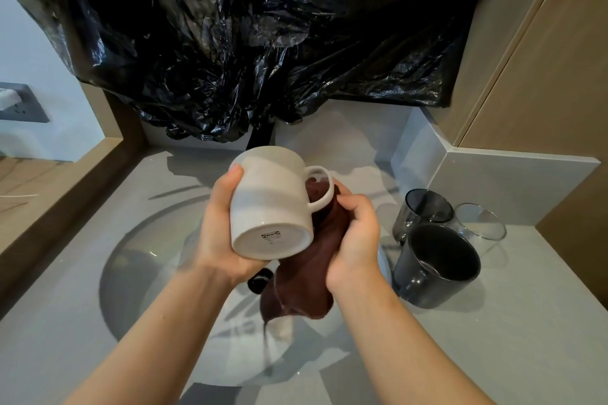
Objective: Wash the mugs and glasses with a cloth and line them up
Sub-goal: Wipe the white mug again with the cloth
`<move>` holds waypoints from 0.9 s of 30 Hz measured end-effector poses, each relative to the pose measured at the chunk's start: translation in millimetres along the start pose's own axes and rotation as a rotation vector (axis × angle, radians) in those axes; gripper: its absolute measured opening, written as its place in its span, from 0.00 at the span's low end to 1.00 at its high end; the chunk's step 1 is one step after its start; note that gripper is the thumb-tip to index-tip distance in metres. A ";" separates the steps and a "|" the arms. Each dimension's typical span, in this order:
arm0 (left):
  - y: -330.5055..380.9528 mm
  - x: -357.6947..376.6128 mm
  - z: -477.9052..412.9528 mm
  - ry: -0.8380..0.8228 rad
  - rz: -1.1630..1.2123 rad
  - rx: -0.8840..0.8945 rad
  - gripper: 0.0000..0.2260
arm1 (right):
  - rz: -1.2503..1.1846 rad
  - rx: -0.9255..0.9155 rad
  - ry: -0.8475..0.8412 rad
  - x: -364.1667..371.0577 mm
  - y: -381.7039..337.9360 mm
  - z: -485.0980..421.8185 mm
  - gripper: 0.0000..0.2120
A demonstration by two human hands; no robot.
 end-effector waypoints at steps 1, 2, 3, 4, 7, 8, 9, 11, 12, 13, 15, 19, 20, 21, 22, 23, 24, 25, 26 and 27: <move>-1.1 0.2 -0.4 0.005 -0.007 0.013 0.45 | 0.004 0.001 0.038 -3.4 0.8 -3.1 0.17; -0.9 0.8 -0.8 0.013 -0.023 0.035 0.46 | 0.012 -0.004 0.063 -6.3 1.6 -5.6 0.16; 0.0 2.3 -0.5 0.019 -0.045 0.063 0.45 | 0.021 -0.003 0.071 -8.6 3.4 -7.1 0.17; 1.5 4.3 0.3 0.024 -0.066 0.097 0.44 | 0.033 0.007 0.067 -10.5 6.1 -7.0 0.19; 12.6 4.3 2.6 0.077 -0.105 0.232 0.28 | 0.095 0.039 0.107 -17.3 11.3 -5.4 0.19; 16.1 1.9 2.6 0.118 -0.122 0.267 0.25 | 0.132 0.034 0.148 -20.9 11.5 -6.3 0.15; 19.0 -0.3 1.5 0.160 -0.145 0.306 0.25 | 0.173 0.016 0.200 -24.4 11.2 -6.0 0.11; 23.2 -2.6 1.1 0.251 -0.200 0.409 0.33 | 0.251 -0.103 0.333 -32.8 7.9 -4.0 0.06; 24.4 -4.8 1.5 0.307 -0.225 0.462 0.35 | 0.290 -0.208 0.368 -31.8 2.3 0.8 0.06; 25.5 -5.9 2.6 0.358 -0.245 0.512 0.34 | 0.333 -0.334 0.350 -25.7 -4.4 6.2 0.08; 18.4 -9.7 1.9 0.427 -0.265 0.511 0.32 | 0.489 -0.632 0.203 -0.6 -19.2 21.6 0.12; -6.3 -7.9 -1.9 0.347 -0.122 0.263 0.41 | 0.912 -1.095 0.052 24.3 -36.1 29.0 0.11; -7.2 -5.6 -1.9 0.317 -0.092 0.249 0.37 | 0.884 -1.076 0.078 18.4 -38.1 22.1 0.12; -7.0 -2.5 -4.2 0.273 -0.073 0.253 0.32 | 0.765 -1.007 0.113 12.0 -38.8 17.8 0.11; -5.6 3.7 -3.3 0.225 -0.066 0.268 0.27 | 0.638 -0.926 0.128 7.6 -36.0 15.9 0.11; -4.5 7.8 -2.9 0.204 -0.072 0.285 0.25 | 0.542 -0.858 0.132 4.5 -29.5 15.9 0.12; -4.8 13.0 -1.4 0.182 -0.069 0.294 0.25 | 0.524 -0.843 0.113 6.8 -21.8 21.8 0.13; -5.7 15.1 -1.1 0.170 -0.080 0.306 0.24 | 0.602 -0.915 0.081 14.1 -16.1 31.3 0.13; -7.0 12.6 -1.9 0.199 -0.110 0.330 0.22 | 0.732 -1.060 0.017 25.5 -10.9 44.0 0.13; -7.5 8.0 -2.1 0.234 -0.141 0.368 0.19 | 0.888 -1.262 -0.068 35.0 -3.7 55.5 0.15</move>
Point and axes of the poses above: each hand's wrist, its own z-axis away from the middle knuckle, its own x-axis out of the palm, y = z × x, the point moved 7 cm from there along -z, towards the middle knuckle, and after that the axes turned 13 degrees about y, right-handed, at the moved point
